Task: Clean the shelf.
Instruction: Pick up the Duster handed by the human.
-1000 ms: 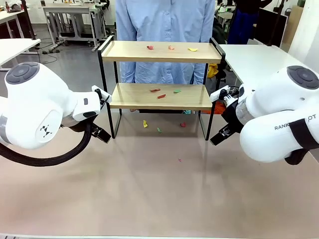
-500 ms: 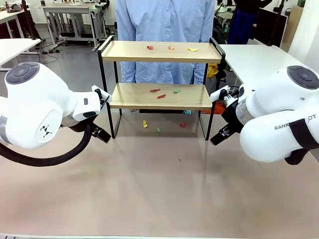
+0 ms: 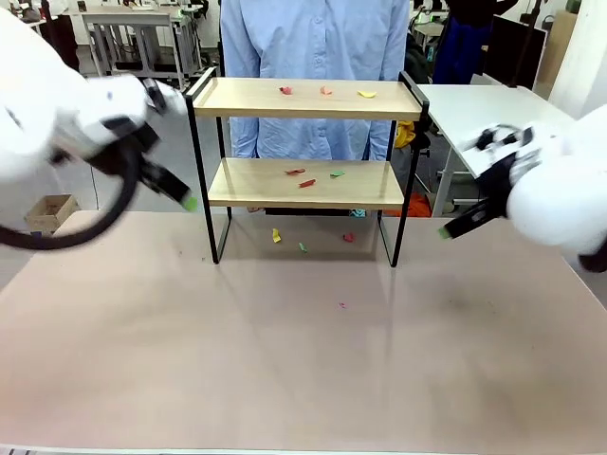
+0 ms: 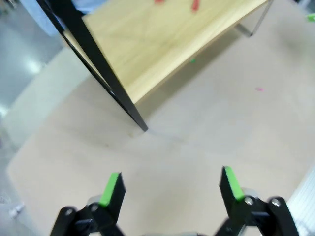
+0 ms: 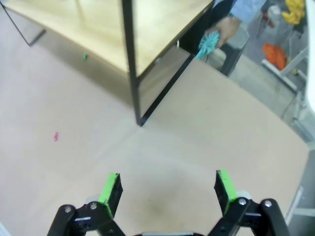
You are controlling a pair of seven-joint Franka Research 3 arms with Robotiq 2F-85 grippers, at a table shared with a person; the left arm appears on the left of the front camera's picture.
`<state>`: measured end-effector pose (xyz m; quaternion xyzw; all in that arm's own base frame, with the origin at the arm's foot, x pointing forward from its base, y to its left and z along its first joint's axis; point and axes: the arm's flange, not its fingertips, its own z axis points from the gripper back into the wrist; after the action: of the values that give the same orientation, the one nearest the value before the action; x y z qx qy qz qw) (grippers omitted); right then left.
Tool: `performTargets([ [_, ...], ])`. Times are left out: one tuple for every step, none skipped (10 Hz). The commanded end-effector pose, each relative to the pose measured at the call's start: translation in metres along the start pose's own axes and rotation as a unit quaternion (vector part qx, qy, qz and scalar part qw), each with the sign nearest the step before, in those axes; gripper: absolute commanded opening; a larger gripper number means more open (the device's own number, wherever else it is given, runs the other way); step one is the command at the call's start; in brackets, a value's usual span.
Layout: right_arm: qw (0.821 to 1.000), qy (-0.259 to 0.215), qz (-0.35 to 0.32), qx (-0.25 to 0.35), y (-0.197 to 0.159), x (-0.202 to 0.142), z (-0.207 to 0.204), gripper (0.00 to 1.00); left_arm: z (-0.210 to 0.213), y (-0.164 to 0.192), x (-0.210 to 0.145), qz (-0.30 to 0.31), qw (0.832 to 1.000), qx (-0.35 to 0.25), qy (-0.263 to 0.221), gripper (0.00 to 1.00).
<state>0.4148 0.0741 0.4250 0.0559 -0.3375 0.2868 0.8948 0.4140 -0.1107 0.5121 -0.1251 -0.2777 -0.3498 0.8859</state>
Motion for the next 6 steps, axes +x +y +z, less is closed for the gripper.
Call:
performTargets([
  [0.998, -0.048, 0.021, 0.047, -0.053, -0.019, 0.006, 1.0, 0.013, 0.052, 0.012, -0.039, 0.998, -0.047, 0.033, 1.0],
  [0.996, -0.064, 0.038, 0.054, -0.059, -0.023, 0.004, 1.0, 0.012, 0.066, 0.01, -0.056, 0.996, -0.059, 0.04, 1.0],
  [0.991, -0.083, 0.083, 0.063, -0.056, -0.026, -0.007, 1.0, 0.003, 0.079, 0.004, -0.121, 0.987, -0.093, 0.043, 1.0],
  [0.997, -0.026, 0.07, 0.031, -0.035, -0.027, -0.021, 1.0, -0.009, 0.073, -0.003, -0.098, 0.993, -0.031, 0.056, 1.0],
  [0.997, -0.053, 0.041, 0.036, -0.053, -0.024, 0.02, 1.0, 0.028, 0.062, 0.002, -0.07, 0.995, -0.067, 0.032, 1.0],
  [0.997, -0.053, 0.041, 0.036, -0.053, -0.024, 0.02, 1.0, 0.028, 0.062, 0.002, -0.07, 0.995, -0.067, 0.032, 1.0],
])
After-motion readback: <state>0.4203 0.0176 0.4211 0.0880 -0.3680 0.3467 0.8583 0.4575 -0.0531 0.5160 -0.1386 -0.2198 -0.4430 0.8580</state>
